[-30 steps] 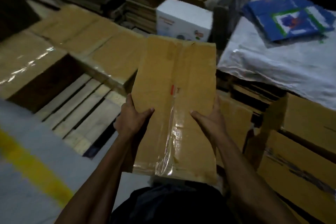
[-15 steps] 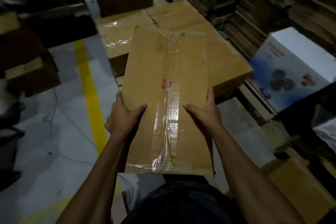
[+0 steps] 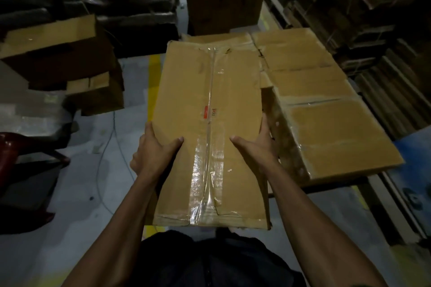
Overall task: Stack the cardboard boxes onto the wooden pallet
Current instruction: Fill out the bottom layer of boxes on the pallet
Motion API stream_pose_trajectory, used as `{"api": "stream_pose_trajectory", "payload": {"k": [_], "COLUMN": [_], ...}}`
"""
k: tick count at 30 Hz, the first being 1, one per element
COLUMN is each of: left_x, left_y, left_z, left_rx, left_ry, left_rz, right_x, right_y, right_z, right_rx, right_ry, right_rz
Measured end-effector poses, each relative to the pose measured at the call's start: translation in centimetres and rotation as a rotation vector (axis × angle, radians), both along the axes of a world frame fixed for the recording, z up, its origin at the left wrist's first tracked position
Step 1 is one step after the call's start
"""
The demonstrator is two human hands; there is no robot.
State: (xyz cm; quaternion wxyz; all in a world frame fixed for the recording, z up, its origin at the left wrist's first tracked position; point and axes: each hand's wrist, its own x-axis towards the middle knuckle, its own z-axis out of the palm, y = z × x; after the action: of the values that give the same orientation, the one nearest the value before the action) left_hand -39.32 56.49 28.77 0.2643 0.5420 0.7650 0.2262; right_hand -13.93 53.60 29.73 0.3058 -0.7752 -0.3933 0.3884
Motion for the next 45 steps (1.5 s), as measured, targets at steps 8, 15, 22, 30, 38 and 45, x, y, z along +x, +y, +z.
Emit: {"api": "stream_pose_trajectory", "payload": {"k": [8, 15, 22, 30, 38, 45], "left_x": [-7.6, -14.7, -16.1, -12.2, -5.9, 0.1], "left_y": [12.3, 24.2, 32.5, 40.2, 48.5, 53.4], "left_z": [-1.9, -2.2, -0.9, -1.0, -1.6, -1.9], "left_rx": [-0.028, -0.037, -0.02, -0.004, 0.0, -0.051], "left_ry": [-0.019, -0.029, -0.071, -0.09, -0.063, -0.122], "left_rz": [-0.079, -0.282, -0.463, -0.605, -0.681, -0.828], "right_x": [-7.5, -16.0, -19.6, -17.7, -13.1, -9.7], "right_y": [10.0, 16.9, 20.8, 25.7, 32.5, 34.8], "right_z": [-1.4, -1.5, 0.0, -0.4, -1.1, -0.6], "right_rx": [-0.035, -0.043, -0.007, -0.021, -0.004, -0.024], "right_ry": [-0.027, -0.018, -0.019, -0.026, 0.018, 0.008], "right_rz": [-0.085, -0.286, -0.479, -0.614, -0.702, -0.833]}}
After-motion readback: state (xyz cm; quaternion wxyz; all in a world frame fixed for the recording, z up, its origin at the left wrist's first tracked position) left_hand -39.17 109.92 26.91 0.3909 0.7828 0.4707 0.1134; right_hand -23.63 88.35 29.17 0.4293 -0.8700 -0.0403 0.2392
